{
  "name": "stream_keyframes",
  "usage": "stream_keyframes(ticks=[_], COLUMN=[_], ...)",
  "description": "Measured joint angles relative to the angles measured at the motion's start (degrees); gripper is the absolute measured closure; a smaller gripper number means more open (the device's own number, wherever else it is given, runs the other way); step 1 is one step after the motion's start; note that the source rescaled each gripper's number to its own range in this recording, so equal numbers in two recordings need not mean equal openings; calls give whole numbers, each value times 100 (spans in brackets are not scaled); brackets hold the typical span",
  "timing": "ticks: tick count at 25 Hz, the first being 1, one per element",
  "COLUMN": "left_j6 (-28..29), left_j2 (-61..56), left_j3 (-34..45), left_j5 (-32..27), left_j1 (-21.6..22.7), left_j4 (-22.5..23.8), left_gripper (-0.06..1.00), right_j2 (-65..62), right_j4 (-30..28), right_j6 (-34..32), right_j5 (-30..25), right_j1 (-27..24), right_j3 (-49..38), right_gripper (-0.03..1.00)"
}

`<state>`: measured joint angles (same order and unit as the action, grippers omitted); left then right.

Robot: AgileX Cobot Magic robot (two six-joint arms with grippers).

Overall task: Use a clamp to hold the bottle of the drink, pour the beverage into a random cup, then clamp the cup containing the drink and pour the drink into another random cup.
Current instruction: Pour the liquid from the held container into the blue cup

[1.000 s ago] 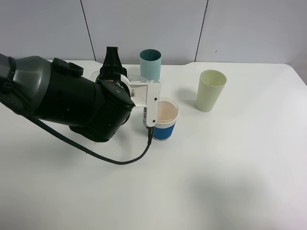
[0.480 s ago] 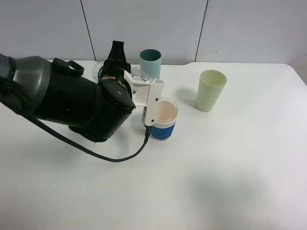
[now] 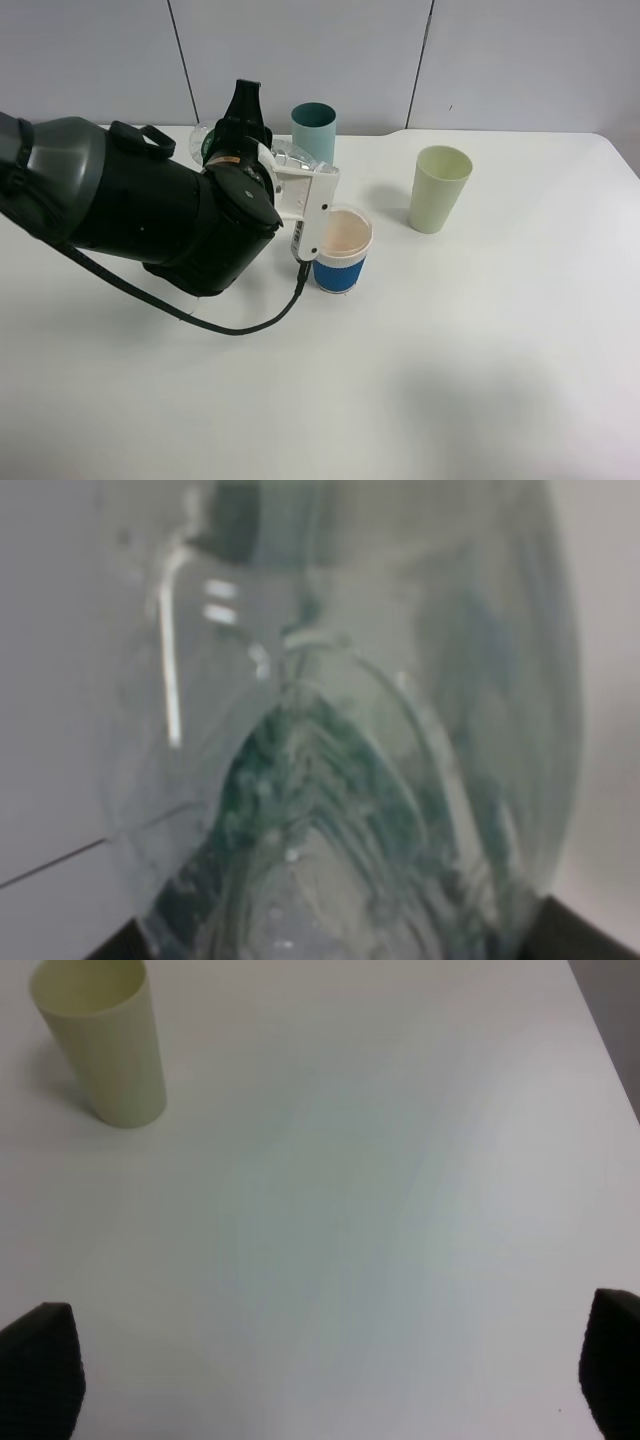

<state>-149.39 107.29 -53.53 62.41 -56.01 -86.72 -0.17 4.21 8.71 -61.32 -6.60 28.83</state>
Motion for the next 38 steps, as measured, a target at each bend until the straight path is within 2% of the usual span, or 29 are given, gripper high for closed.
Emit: stream_keyframes(ticks=[8, 18, 38], left_j6=[-349, -397, -441], left_j2=[0, 0, 0], left_j3=[0, 0, 0], left_j5=[43, 237, 474], left_j1=[0, 0, 0], left_j4=[127, 418, 520], left_gripper=[94, 94, 94], right_j2=[0, 0, 0], right_j4=[0, 0, 0], right_j6=[0, 0, 0], right_j5=[0, 0, 0], right_j1=[0, 0, 0], right_j3=[0, 0, 0], right_gripper=[-3, -3, -3])
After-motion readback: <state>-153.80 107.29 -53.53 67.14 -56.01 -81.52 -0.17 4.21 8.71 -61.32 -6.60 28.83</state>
